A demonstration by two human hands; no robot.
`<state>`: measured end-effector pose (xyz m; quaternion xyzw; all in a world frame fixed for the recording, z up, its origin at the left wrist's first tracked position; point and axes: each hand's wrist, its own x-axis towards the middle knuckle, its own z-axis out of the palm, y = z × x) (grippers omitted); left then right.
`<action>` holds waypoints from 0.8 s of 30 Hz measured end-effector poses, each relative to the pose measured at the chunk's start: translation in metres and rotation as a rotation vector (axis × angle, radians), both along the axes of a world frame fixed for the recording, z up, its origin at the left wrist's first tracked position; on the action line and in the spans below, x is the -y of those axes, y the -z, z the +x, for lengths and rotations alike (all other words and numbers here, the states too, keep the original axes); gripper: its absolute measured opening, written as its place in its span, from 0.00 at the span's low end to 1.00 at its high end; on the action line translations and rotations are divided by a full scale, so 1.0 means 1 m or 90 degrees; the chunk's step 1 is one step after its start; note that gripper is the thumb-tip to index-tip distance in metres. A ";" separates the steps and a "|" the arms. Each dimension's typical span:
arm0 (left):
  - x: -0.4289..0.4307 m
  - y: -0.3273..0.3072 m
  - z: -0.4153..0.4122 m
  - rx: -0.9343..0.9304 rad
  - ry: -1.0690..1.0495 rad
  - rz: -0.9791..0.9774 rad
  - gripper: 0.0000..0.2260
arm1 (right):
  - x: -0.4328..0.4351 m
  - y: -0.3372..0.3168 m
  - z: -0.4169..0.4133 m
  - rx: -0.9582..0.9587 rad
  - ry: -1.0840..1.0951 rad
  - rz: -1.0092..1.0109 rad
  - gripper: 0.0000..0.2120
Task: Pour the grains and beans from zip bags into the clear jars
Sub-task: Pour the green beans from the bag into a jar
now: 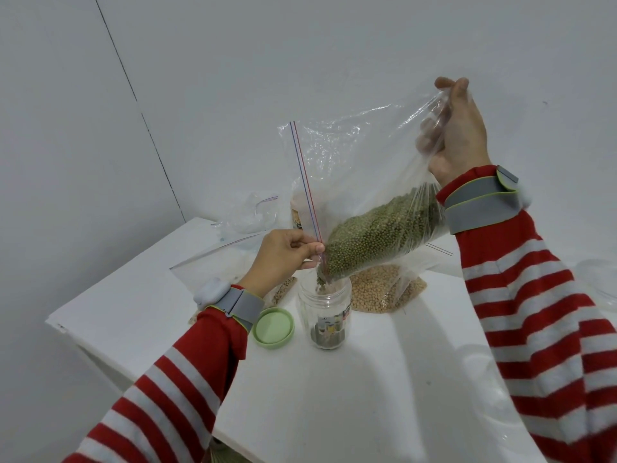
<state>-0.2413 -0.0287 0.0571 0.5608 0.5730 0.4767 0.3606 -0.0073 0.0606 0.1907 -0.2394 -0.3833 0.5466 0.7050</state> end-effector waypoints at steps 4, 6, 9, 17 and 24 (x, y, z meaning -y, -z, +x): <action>0.000 0.000 0.000 -0.004 -0.001 -0.002 0.05 | -0.001 0.001 0.001 -0.001 -0.001 0.001 0.17; 0.001 -0.001 -0.001 -0.005 0.002 0.000 0.03 | -0.003 0.003 0.002 -0.004 -0.003 0.000 0.17; 0.001 -0.003 0.000 -0.003 0.007 0.000 0.02 | -0.006 0.008 0.006 -0.013 0.008 -0.010 0.17; -0.002 -0.004 0.002 -0.014 0.014 -0.004 0.03 | -0.013 0.020 0.017 -0.021 0.050 -0.038 0.18; -0.003 -0.006 0.000 -0.035 0.017 -0.003 0.06 | -0.012 0.019 0.016 -0.020 0.050 -0.033 0.18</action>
